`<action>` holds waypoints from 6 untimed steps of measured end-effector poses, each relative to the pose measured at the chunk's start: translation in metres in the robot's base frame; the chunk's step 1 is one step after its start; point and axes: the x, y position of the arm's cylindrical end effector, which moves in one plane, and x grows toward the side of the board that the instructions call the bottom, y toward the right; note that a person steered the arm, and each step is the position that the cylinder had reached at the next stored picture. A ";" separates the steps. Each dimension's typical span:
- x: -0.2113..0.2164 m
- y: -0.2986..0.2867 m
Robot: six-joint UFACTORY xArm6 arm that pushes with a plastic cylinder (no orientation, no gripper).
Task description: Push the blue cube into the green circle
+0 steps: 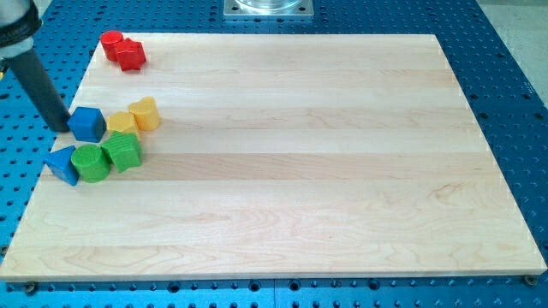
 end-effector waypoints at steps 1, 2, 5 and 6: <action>-0.021 -0.002; -0.028 0.002; -0.014 0.038; 0.007 0.038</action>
